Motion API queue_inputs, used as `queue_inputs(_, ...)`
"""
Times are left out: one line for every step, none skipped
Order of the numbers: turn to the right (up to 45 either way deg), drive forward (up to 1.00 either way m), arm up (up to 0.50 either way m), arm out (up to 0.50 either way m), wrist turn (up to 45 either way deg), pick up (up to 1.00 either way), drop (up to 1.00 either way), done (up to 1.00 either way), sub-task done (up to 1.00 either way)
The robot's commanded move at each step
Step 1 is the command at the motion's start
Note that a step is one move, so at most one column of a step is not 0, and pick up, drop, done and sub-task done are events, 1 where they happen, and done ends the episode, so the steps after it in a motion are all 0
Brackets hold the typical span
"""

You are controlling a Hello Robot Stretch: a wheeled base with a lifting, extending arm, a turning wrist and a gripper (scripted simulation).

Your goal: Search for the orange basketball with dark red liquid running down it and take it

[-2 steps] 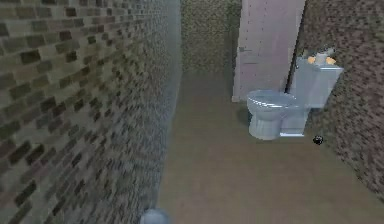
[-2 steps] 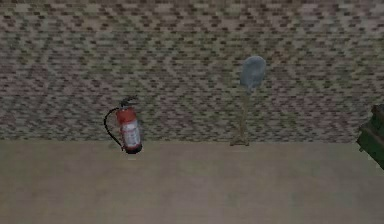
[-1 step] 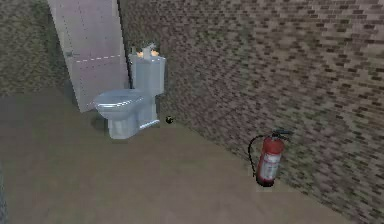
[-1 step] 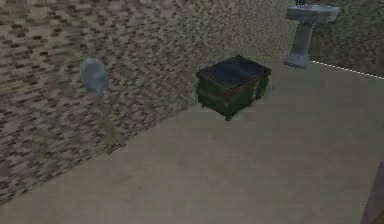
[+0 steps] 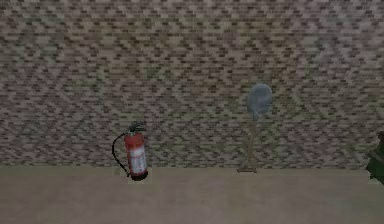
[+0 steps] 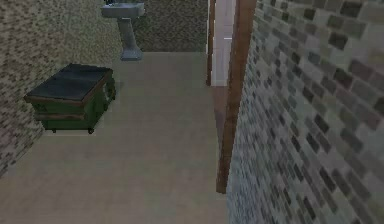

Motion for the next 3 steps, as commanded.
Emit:
queue_inputs(0.0,0.2,0.0,0.0,0.0,0.0,0.0,0.0,0.0)
queue_inputs(-45.0,0.0,0.0,0.0,0.0,0.0,0.0,0.0,0.0)
queue_inputs(-42.0,0.0,0.0,0.0,0.0,0.0,0.0,0.0,0.0)
